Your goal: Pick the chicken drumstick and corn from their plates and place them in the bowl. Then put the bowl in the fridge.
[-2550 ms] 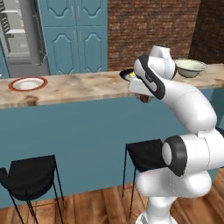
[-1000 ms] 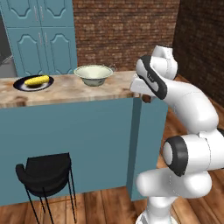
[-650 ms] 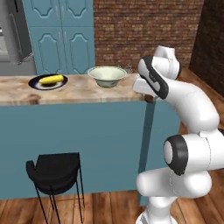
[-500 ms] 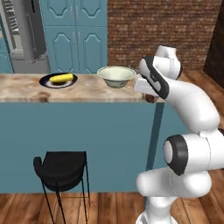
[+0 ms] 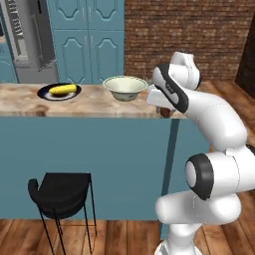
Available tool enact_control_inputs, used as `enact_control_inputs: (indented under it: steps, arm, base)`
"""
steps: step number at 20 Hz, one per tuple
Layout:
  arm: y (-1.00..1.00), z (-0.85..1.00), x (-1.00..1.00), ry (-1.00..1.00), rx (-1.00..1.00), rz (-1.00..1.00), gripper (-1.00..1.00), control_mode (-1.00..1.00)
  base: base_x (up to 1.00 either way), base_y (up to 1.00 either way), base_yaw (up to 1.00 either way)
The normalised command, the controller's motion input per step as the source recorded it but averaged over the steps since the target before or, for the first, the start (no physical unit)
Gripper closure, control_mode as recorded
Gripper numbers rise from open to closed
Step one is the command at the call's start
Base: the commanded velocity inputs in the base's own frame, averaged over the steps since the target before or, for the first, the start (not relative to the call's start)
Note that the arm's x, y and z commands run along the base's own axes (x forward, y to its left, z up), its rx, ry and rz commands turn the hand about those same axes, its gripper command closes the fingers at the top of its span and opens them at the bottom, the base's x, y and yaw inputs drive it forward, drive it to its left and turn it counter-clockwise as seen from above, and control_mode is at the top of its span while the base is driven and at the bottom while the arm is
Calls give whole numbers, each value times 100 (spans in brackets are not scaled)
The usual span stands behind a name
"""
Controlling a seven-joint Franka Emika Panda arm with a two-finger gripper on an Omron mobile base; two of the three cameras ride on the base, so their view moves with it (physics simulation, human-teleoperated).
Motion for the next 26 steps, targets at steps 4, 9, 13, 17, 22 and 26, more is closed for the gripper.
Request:
enact_control_inputs:
  steps: [4, 9, 13, 17, 22, 26]
  arm:
    - [0, 0, 0, 0, 0, 0, 100, 100]
    - [0, 0, 0, 0, 0, 0, 100, 100]
    - [0, 0, 0, 0, 0, 0, 100, 100]
    - [0, 0, 0, 0, 0, 0, 100, 100]
    - [0, 0, 0, 0, 0, 0, 100, 100]
    - [0, 0, 0, 0, 0, 0, 100, 100]
  base:
    - [4, -45, -29]
    - [9, -27, -41]
    - [22, -13, -35]
    - [27, -1, -28]
    - [37, 4, -1]
    - [35, 7, 6]
